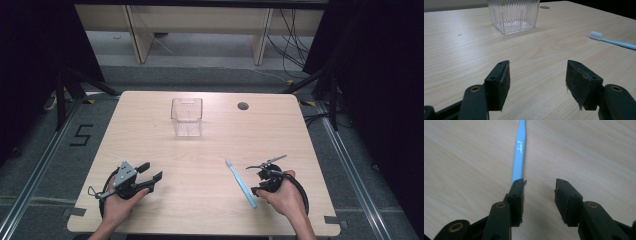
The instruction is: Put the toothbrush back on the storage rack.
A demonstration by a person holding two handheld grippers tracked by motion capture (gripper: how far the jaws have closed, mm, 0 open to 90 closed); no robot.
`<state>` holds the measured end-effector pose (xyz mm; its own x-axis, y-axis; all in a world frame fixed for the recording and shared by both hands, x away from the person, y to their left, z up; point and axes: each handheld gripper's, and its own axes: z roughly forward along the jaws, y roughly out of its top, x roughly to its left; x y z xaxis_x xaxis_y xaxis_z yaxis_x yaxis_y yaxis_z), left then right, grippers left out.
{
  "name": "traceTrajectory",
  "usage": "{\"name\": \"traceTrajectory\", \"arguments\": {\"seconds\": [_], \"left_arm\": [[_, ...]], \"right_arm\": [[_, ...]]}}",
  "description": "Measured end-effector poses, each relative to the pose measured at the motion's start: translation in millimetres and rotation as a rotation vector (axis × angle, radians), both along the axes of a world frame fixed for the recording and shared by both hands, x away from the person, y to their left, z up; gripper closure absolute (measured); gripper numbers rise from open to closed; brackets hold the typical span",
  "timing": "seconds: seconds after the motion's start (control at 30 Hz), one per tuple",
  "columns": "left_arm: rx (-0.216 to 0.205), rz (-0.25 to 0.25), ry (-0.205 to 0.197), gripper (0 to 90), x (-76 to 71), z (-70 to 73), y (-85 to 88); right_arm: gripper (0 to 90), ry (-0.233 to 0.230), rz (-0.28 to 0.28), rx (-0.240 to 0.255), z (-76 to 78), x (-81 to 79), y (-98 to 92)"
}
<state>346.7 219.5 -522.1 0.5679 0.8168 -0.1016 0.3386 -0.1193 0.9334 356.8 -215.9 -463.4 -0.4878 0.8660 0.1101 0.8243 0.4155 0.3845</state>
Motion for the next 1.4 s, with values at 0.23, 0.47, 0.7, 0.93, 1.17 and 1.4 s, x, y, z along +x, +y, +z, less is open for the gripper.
{"name": "traceTrajectory", "arguments": {"seconds": [0.23, 0.47, 0.7, 0.93, 1.17, 1.4], "left_arm": [[-0.009, -0.004, -0.003, 35.7, 1.3, -0.8, -0.2], [0.001, 0.000, 0.003, 35.8, 0.3, -0.1, -0.1], [-0.005, 0.000, 0.003, 35.8, 0.5, -0.1, 0.4], [-0.006, -0.001, 0.003, 35.9, 0.3, -0.1, 0.2], [-0.003, -0.001, 0.004, 36.0, 0.4, -0.1, 0.1], [-0.006, -0.003, 0.003, 36.0, 0.6, -0.1, 0.2]], "right_arm": [[62.5, 0.049, 0.062, -0.062, 5.3, 12.8, 13.6], [65.4, 0.159, 0.071, -0.141, 4.2, 28.8, 32.1], [67.4, 0.188, 0.096, -0.177, 2.0, 41.5, 46.8], [69.3, 0.229, 0.106, -0.198, -0.4, 46.5, 52.8], [70.7, 0.246, 0.136, -0.234, -2.1, 48.1, 52.2], [71.1, 0.264, 0.120, -0.235, -6.0, 48.7, 58.9]]}}
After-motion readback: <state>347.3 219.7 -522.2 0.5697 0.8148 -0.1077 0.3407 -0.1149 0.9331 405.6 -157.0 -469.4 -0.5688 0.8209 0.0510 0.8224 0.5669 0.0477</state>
